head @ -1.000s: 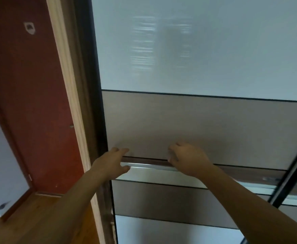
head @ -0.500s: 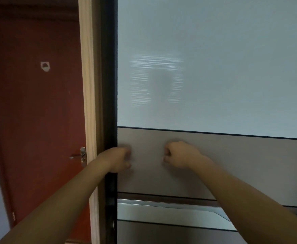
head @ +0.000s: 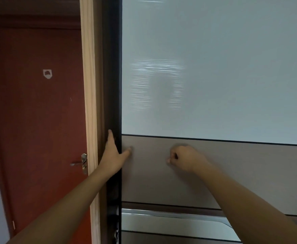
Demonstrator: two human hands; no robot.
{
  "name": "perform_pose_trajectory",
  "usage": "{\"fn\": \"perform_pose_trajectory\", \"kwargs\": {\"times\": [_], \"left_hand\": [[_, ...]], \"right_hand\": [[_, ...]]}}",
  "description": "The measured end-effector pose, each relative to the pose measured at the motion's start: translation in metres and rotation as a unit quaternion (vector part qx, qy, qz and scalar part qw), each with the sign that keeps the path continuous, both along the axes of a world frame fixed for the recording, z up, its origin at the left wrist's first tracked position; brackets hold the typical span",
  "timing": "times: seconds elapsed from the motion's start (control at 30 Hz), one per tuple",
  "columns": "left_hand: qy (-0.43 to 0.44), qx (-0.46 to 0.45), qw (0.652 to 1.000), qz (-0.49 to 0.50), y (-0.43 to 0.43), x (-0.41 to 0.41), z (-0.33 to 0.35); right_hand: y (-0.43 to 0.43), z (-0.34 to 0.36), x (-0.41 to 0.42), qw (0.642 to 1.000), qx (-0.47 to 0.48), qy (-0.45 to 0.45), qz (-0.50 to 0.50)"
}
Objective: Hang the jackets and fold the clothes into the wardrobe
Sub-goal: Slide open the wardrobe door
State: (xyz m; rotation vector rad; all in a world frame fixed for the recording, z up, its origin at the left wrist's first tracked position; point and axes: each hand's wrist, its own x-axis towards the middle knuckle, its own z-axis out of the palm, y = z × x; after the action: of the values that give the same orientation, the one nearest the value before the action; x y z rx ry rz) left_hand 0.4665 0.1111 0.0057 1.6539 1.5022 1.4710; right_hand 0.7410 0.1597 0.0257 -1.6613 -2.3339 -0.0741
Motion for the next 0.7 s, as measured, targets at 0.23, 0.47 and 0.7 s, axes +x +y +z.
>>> {"fn": "perform_pose_trajectory", "kwargs": {"times": [0.23, 0.47, 0.7], "left_hand": [[0.01, 0.009, 0.998, -0.059, 0.004, 0.021, -0.002], [0.049, 0.04, 0.996, -0.066, 0.009, 0.056, -0.004], [0.089, 0.063, 0.989, -0.102, 0.022, 0.104, -0.007]], "right_hand": [[-0.024, -0.006, 0.019, 0.962, 0.266, -0.061, 0.007], [-0.011, -0.016, 0.053, 0.942, 0.316, -0.102, -0.042], [0.0, -0.034, 0.112, 0.939, 0.319, -0.106, -0.075]]}}
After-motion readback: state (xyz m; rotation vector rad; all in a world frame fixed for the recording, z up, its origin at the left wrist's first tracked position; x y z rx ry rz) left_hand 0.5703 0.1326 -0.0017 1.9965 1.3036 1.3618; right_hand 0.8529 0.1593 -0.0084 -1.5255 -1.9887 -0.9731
